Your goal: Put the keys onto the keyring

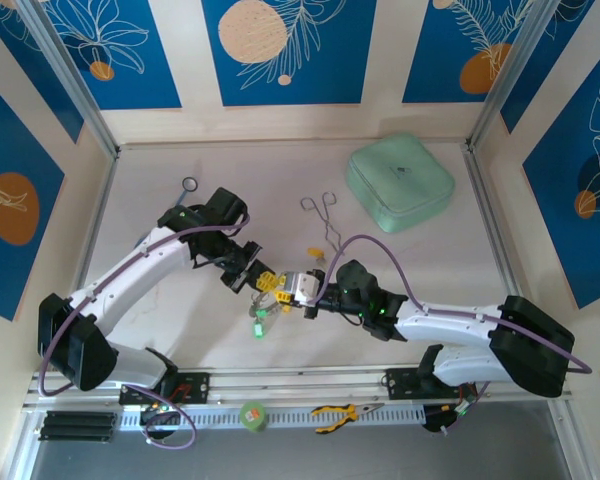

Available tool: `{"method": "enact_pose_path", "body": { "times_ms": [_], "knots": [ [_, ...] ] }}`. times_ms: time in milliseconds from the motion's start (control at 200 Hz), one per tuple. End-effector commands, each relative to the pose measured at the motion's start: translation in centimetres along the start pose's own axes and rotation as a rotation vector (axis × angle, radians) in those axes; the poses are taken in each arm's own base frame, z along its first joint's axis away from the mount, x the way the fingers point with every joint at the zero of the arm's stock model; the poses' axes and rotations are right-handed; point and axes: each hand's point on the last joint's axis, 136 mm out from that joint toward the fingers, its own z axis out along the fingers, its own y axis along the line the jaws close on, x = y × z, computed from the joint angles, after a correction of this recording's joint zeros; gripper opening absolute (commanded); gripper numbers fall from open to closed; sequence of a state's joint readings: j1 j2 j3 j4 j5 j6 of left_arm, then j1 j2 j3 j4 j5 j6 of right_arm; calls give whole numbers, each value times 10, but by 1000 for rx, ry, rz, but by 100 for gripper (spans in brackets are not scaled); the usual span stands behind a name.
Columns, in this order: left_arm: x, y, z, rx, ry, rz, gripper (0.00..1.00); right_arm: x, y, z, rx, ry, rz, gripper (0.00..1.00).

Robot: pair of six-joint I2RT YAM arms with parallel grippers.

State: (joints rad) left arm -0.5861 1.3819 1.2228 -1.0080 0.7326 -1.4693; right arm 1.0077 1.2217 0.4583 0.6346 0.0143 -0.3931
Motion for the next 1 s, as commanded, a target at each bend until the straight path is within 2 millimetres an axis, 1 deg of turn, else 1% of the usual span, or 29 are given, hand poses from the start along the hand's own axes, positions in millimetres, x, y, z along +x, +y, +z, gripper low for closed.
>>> {"method": "enact_pose_path", "body": {
  "times_ms": [0, 240, 355, 435, 525, 550, 585, 615, 640, 660, 705, 730, 760, 840, 885, 945, 990],
  "knots": [
    [7, 0, -7, 29, 23, -11, 0, -26, -8, 4, 15, -76, -11, 20],
    [8, -1, -8, 39, 19, -19, 0, -30, -12, 7, 29, -97, -14, 16],
    [7, 1, -8, 44, 16, -31, 0, -32, -14, 8, 36, -111, 0, 8],
    [7, 2, -7, 49, 13, -38, 0, -32, -15, 8, 37, -117, 17, 0],
    [3, 1, -6, 69, -2, -35, 0, -30, -14, 8, 36, -112, 23, 0],
    [2, -2, -7, 86, -11, -26, 8, -29, -14, 8, 36, -111, 24, 0],
    [-3, -5, -9, 108, -41, -11, 22, -27, -14, 7, 38, -105, 28, 0],
    [-9, -8, -13, 129, -83, 13, 34, -25, -14, 7, 37, -101, 31, 0],
    [-14, -11, -19, 146, -125, 36, 42, -23, -15, 6, 37, -96, 34, 0],
    [-19, -14, -24, 157, -169, 62, 49, -21, -14, 5, 36, -93, 37, 0],
    [-30, -22, -39, 186, -269, 134, 61, -17, -14, 4, 31, -81, 44, 0],
    [-37, -27, -47, 200, -330, 178, 65, -15, -13, 4, 28, -76, 46, 0],
    [-43, -34, -57, 215, -393, 249, 68, -13, -12, 3, 21, -68, 50, 0],
    [-58, -56, -86, 225, -554, 479, 71, -9, -12, 1, 12, -54, 56, 0],
    [-61, -68, -100, 202, -639, 633, 72, -7, -11, -1, 3, -46, 59, 0],
    [-59, -86, -116, 161, -740, 885, 71, -6, -12, -4, -3, -35, 66, 0],
    [-56, -95, -124, 127, -799, 1064, 70, -6, -12, -7, -11, -29, 72, 0]
  ]
}}
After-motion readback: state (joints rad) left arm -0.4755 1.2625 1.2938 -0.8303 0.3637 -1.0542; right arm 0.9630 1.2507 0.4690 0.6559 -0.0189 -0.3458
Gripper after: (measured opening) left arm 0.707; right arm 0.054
